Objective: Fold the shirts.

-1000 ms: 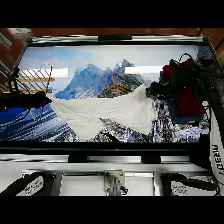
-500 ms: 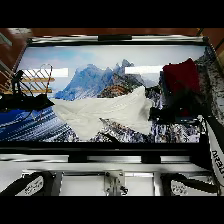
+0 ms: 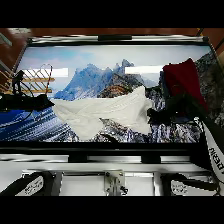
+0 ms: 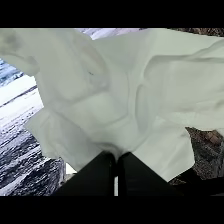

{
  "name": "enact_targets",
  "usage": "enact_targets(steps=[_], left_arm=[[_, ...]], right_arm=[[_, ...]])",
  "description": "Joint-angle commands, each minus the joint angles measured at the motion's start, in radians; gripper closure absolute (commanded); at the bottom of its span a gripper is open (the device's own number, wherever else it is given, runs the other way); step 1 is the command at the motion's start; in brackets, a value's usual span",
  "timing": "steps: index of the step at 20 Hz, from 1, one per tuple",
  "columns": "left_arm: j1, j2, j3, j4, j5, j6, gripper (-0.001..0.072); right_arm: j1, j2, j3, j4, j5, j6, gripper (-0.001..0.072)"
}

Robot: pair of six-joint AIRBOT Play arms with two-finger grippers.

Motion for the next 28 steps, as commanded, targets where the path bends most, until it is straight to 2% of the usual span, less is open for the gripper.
enact_targets(steps=[1, 4, 7, 9, 12, 14, 16, 20, 23, 26, 28], left_arm=[[0.007, 0.000, 0.027, 0.000, -0.001, 0.037, 0.0668], [0.026, 0.003, 0.178, 0.000, -0.007, 0.037, 0.0668], [0.024, 0.007, 0.458, -0.002, -0.038, 0.017, 0.0668], [0.027, 0.006, 0.688, -0.001, -0.025, -0.084, 0.0668], [0.026, 0.006, 1.016, -0.001, 0.041, -0.206, 0.0668], [0.026, 0.018, 1.170, 0.000, 0.072, -0.231, 0.0668], [0.026, 0.087, 1.173, 0.050, 0.092, -0.230, 0.0668], [0.026, 0.255, 1.039, 0.291, -0.014, -0.248, 0.0668], [0.026, 0.333, 1.003, 0.352, -0.114, -0.244, 0.0668], [0.026, 0.345, 0.999, 0.383, -0.221, -0.244, 0.0669], [0.026, 0.335, 0.963, 0.382, -0.232, -0.245, 0.0668]], right_arm=[[-0.002, 0.057, 0.016, 0.015, -0.019, -0.029, 0.0656], [-0.002, 0.198, 0.122, 0.015, -0.068, -0.072, 0.0656], [-0.002, 0.359, 0.323, 0.010, -0.032, -0.078, 0.0656], [-0.002, 0.451, 0.481, -0.003, 0.078, -0.078, 0.0656], [-0.002, 0.556, 0.701, -0.027, 0.328, -0.076, 0.0656], [-0.002, 0.599, 0.799, -0.056, 0.397, -0.058, 0.0657], [-0.002, 0.636, 0.844, -0.100, 0.363, -0.033, 0.0656], [-0.002, 0.709, 0.849, -0.179, 0.174, -0.009, 0.0656], [-0.002, 0.745, 0.849, -0.218, 0.102, -0.001, 0.0656], [-0.002, 0.742, 0.848, -0.329, 0.097, 0.056, 0.0657], [-0.002, 0.703, 0.848, -0.360, 0.084, 0.069, 0.0657]])
